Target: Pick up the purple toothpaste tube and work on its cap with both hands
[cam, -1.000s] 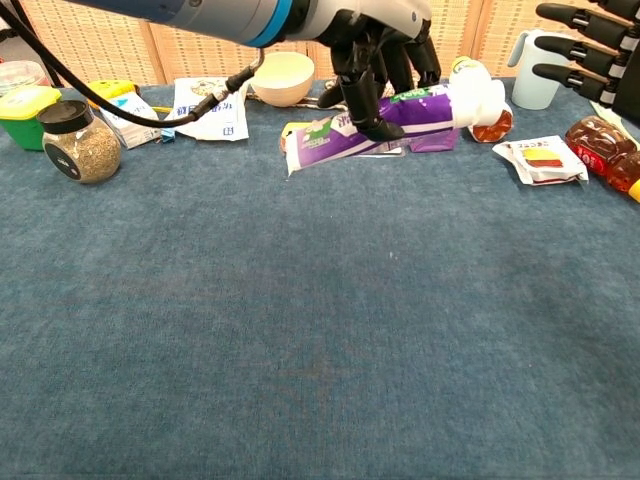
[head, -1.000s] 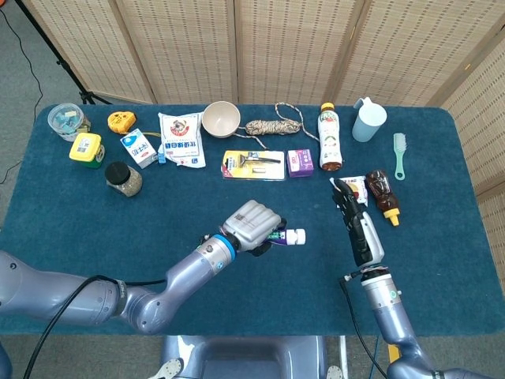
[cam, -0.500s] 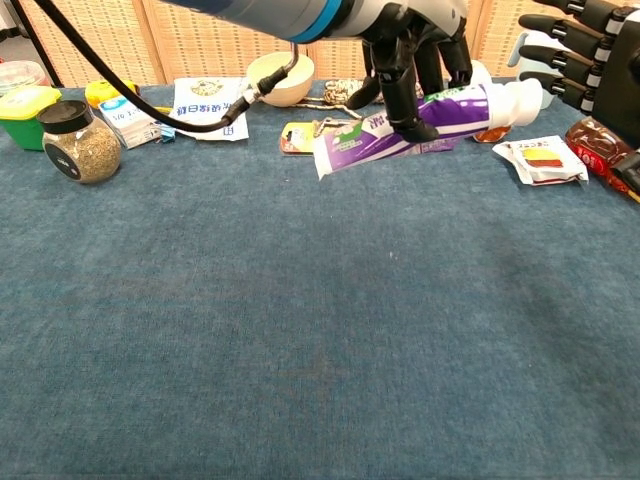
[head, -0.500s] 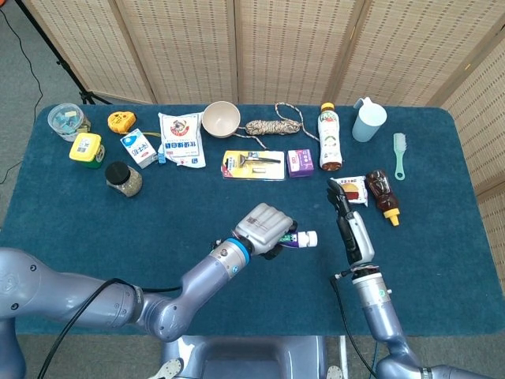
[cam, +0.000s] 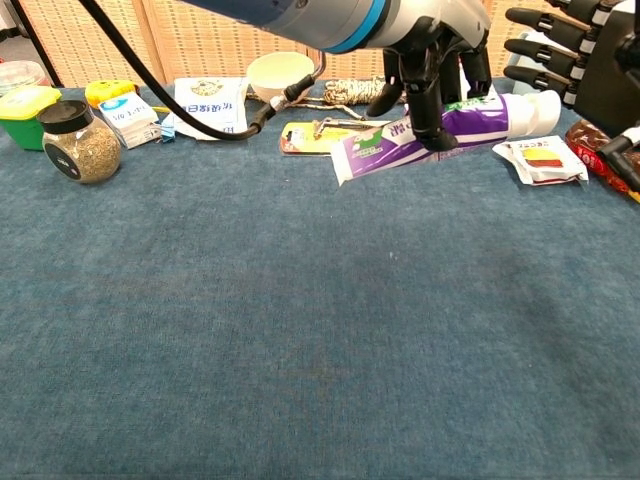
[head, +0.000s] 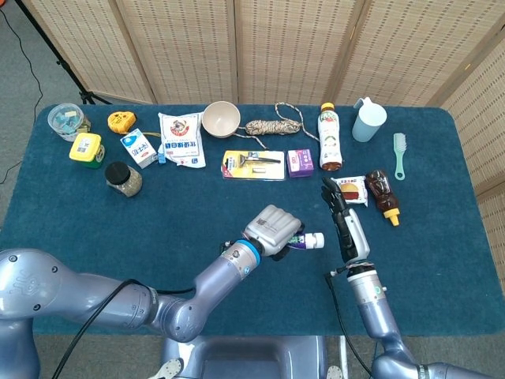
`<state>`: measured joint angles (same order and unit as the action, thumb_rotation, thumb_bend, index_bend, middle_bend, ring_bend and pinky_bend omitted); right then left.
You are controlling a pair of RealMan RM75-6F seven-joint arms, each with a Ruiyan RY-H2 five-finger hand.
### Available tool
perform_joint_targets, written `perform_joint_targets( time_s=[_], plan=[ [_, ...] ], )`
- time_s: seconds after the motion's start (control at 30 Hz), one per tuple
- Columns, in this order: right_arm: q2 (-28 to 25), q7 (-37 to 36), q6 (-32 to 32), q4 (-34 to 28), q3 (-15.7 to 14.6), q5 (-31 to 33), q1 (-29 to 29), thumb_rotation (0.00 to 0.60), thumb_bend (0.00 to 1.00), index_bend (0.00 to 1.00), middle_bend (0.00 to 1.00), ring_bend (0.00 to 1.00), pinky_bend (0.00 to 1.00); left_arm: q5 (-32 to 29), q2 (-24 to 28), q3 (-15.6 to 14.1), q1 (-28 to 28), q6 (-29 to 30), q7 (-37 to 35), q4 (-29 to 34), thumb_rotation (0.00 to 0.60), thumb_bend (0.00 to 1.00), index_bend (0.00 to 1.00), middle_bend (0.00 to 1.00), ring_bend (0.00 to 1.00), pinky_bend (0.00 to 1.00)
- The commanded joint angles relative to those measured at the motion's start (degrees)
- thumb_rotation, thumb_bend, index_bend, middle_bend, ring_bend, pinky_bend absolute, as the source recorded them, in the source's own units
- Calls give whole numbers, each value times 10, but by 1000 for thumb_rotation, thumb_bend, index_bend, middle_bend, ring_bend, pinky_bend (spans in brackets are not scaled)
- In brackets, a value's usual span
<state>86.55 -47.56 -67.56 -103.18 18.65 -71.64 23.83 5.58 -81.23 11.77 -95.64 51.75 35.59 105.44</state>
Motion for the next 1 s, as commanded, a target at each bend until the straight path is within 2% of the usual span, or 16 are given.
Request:
perform_joint_targets(
  time_s=[0.03, 0.57, 1.0],
  plan=[
    [-6, -30, 9, -11, 10, 0, -1, 74, 0, 0, 0, 0, 0, -2, -2, 2, -1, 2, 2, -1, 600, 1000, 641, 683, 630, 689],
    [2, -62, 13, -5, 9, -5, -7, 73, 0, 0, 0, 0, 0, -25, -7, 13, -15, 4, 21, -9, 600, 1000, 641, 683, 630, 689],
    [22, -26, 4, 14, 5, -7, -4, 72, 0, 0, 0, 0, 0, -78, -15, 17, -48, 11, 62, -17, 600, 1000, 643, 684, 630, 689]
  ],
)
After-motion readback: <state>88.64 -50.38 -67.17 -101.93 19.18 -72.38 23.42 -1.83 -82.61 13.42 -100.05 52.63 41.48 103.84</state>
